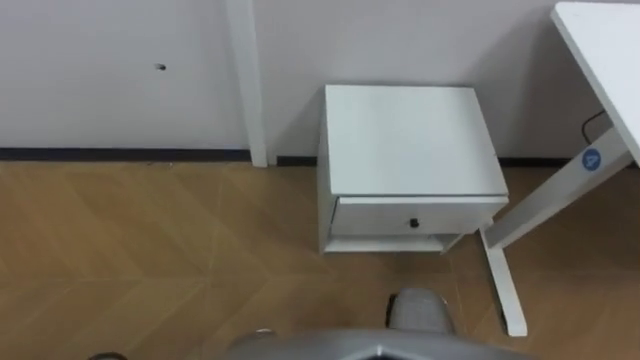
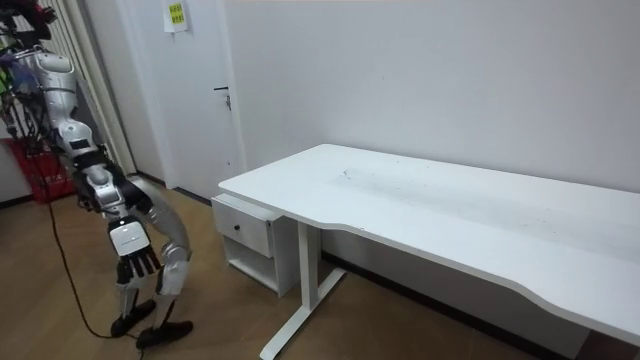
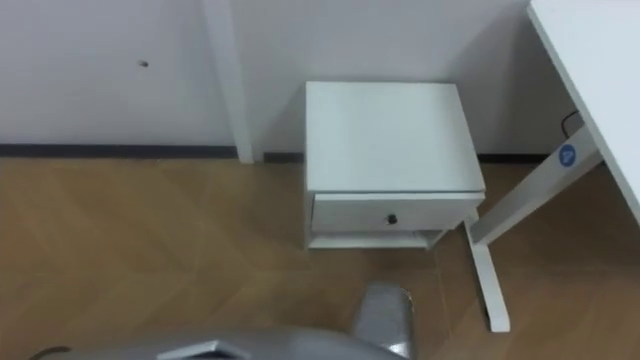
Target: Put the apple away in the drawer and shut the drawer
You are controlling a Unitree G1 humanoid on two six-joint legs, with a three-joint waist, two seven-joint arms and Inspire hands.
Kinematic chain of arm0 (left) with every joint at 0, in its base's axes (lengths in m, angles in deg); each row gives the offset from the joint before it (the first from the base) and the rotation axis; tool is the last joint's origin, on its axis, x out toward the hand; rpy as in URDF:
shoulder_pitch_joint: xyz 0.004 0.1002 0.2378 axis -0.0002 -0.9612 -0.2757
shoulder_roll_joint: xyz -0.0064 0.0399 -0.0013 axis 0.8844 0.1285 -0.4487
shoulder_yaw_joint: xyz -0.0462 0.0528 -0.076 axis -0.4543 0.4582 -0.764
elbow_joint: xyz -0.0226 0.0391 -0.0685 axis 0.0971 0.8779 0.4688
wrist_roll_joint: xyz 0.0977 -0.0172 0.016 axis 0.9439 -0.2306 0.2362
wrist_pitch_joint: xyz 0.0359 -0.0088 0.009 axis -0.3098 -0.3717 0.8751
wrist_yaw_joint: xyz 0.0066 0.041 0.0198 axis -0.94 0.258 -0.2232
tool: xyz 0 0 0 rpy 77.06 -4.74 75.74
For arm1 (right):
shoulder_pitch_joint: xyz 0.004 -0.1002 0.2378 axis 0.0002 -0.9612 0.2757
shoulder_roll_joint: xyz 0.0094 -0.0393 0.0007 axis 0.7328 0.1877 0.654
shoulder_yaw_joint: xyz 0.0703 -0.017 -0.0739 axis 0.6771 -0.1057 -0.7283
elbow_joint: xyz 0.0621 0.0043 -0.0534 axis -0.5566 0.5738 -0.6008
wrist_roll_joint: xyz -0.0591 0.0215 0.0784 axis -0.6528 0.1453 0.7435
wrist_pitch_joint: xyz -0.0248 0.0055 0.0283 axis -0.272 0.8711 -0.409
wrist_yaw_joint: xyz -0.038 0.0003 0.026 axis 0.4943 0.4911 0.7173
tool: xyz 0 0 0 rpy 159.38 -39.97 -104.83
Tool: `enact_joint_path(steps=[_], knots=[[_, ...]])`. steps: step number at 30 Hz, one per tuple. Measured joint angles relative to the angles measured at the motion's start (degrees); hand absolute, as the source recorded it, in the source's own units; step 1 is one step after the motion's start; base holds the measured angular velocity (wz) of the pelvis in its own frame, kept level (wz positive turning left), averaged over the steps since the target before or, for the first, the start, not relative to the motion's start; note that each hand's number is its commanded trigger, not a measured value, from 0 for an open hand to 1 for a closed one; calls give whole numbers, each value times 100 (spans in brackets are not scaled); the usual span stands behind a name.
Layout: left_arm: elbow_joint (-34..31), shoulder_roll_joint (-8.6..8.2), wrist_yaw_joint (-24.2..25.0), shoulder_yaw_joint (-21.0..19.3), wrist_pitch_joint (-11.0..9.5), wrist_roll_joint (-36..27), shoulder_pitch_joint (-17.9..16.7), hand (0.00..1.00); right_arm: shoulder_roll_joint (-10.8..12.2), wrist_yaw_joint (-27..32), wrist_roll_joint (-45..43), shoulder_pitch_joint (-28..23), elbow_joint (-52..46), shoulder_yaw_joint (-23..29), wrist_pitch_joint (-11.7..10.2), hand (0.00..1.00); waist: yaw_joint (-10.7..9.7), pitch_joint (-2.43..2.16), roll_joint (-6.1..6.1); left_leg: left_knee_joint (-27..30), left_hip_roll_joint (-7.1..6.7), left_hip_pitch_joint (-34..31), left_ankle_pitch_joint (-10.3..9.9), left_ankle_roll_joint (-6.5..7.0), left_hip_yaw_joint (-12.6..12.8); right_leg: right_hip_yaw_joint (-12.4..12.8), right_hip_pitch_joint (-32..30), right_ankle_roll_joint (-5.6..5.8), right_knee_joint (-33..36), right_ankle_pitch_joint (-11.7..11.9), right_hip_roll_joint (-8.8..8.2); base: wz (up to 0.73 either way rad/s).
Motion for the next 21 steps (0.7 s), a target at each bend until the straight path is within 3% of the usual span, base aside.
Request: enact_joint_path(steps=[3,6,9,13,14,15,16,17,18,19,20,21], knots=[[-9,-2,-145,-66,-113,1,31,0,2,96,-219,222,-7,152,-59,0,149,-20,-116,-633,-20,199,329,-138,123,95,533,22,-1430,-70,222,-35],[-35,-11,-174,-93,-143,8,86,0,17,163,-210,486,-6,185,-246,0,168,-62,-217,-876,1,281,425,-275,85,38,817,8,-2184,-56,362,-24],[-123,-63,-173,-169,-139,17,122,0,62,192,-201,570,-13,161,-323,0,187,-45,-283,-1088,78,462,494,-394,71,8,1050,-63,-2485,-6,491,-3],[-162,-95,-175,-238,-152,63,147,0,87,197,-205,560,7,160,-383,0,208,-35,-281,-1366,65,692,627,-549,-134,-50,1182,-110,-2532,22,564,-4],[-158,-66,-188,-288,-163,53,156,0,155,220,-203,547,0,152,-392,0,161,41,-422,-819,61,454,652,-595,-69,158,1390,-174,-2712,65,456,38],[-153,-68,-205,-274,-205,41,190,0,211,239,-203,516,7,170,-435,0,99,46,-590,-483,-24,-109,597,-609,-70,676,1505,-173,-2931,66,284,65],[-163,-110,-205,-261,-239,45,259,0,195,242,-215,492,35,200,-447,0,89,38,-571,-747,-24,-384,682,-601,-87,721,1457,-170,-2919,63,275,72],[-185,-147,-215,-226,-283,59,317,0,195,244,-259,503,233,300,-410,0,146,-11,-513,-795,-14,-661,1027,-397,79,719,1317,-82,-2880,-12,210,27],[-165,-165,-261,-230,-260,65,283,0,203,215,-298,600,378,317,-377,0,286,24,-476,-781,-21,-622,1067,-350,156,534,1270,-66,-2883,-5,234,-4],[-141,-163,-297,-234,-254,65,241,0,216,192,-281,612,381,317,-387,0,327,51,-423,-789,-23,-601,1066,-350,77,436,1274,-65,-2936,-3,265,-43],[-50,-149,-319,-238,-240,66,189,0,250,172,-267,618,380,314,-430,0,429,49,-399,-854,-26,-513,1067,-350,-211,364,1215,-91,-3080,1,395,-53],[33,-139,-314,-271,-219,62,133,0,257,169,-274,649,378,285,-443,0,452,41,-350,-959,-25,-413,1072,-365,-500,303,1101,-241,-3268,130,550,-46]])
